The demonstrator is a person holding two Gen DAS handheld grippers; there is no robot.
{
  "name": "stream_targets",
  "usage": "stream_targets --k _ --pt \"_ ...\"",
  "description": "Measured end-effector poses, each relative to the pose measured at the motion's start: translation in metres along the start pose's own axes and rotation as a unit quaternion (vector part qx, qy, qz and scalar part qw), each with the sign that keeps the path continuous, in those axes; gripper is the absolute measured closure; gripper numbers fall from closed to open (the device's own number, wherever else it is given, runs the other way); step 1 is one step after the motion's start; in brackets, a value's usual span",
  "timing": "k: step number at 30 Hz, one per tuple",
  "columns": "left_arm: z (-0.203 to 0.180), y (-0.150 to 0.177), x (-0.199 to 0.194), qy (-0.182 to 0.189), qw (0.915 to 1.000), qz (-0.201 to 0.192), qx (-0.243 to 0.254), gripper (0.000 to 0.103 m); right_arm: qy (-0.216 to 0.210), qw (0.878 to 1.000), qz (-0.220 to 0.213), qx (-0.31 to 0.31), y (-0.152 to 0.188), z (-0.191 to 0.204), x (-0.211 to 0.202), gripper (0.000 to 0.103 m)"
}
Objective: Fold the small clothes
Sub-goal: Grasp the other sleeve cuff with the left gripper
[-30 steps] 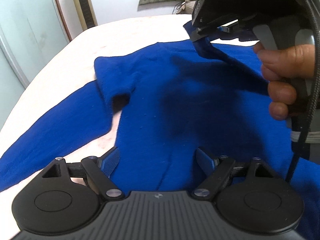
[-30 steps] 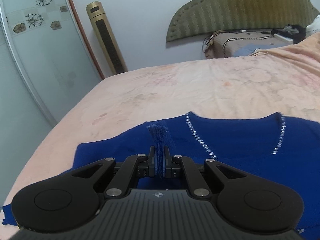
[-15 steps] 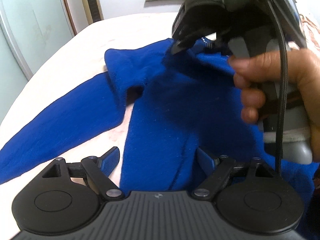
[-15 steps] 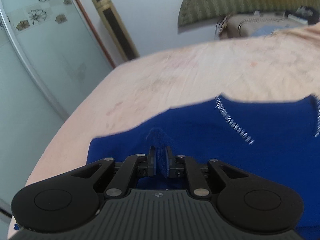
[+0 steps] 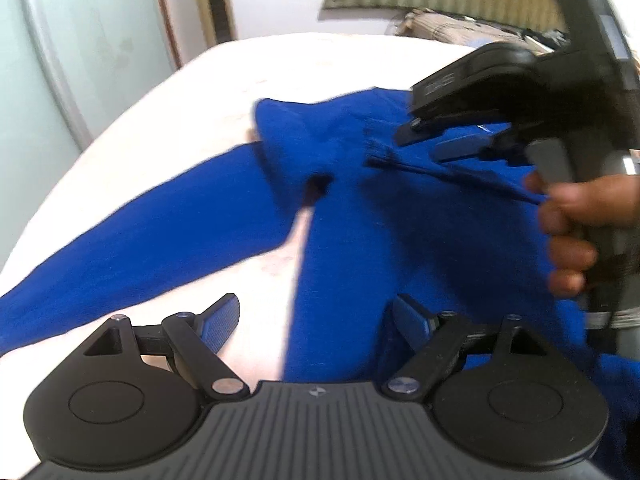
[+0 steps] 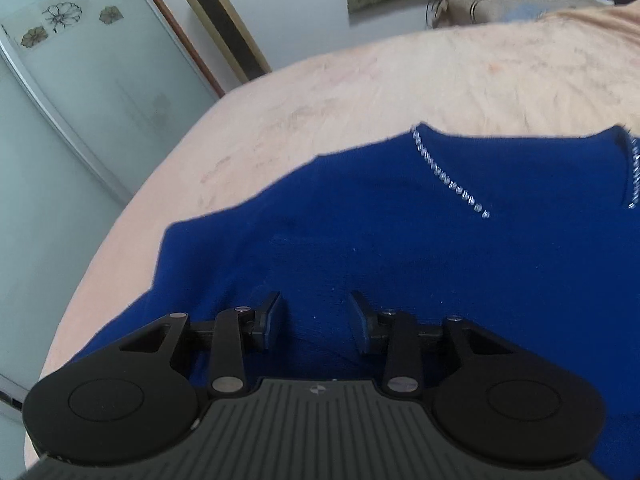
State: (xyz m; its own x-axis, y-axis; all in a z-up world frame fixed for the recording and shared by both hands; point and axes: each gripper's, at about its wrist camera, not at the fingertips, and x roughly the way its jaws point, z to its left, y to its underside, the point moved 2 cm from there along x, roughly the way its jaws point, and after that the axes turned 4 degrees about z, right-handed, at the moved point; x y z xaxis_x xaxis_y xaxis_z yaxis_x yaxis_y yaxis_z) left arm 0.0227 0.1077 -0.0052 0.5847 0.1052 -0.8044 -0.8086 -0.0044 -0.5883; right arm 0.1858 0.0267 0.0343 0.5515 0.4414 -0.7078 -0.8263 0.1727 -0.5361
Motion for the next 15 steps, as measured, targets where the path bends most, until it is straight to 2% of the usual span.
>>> stream_targets --k 2,4,7,10,12,15 --pt "0.019 0.002 -0.003 -0.023 0.9994 -0.006 -0.024 0.019 -0.012 1.0 -0.007 -0.008 0.001 0.007 -0.01 0.058" --pt "0.05 0.007 -0.005 -0.041 0.9962 -0.006 -0.076 0.019 -0.008 0.999 -0.015 -0.029 0.002 0.018 -0.02 0.054" --pt "0.103 0.019 -0.005 -0.054 0.9828 0.005 -0.177 0.019 -0.01 0.998 -0.023 -0.065 0.005 0.032 -0.031 0.05" --pt "0.157 0.037 -0.006 -0.05 0.9566 0.002 -0.287 0.019 -0.019 0.995 -0.025 -0.096 0.013 0.045 -0.041 0.047" --pt "0.187 0.048 -0.009 -0.028 0.9344 -0.015 -0.355 0.019 -0.024 0.993 -0.025 -0.113 0.018 0.052 -0.046 0.044" --pt "0.22 0.061 -0.013 0.009 0.896 -0.052 -0.441 0.019 -0.032 0.991 -0.026 -0.126 0.021 0.06 -0.052 0.039"
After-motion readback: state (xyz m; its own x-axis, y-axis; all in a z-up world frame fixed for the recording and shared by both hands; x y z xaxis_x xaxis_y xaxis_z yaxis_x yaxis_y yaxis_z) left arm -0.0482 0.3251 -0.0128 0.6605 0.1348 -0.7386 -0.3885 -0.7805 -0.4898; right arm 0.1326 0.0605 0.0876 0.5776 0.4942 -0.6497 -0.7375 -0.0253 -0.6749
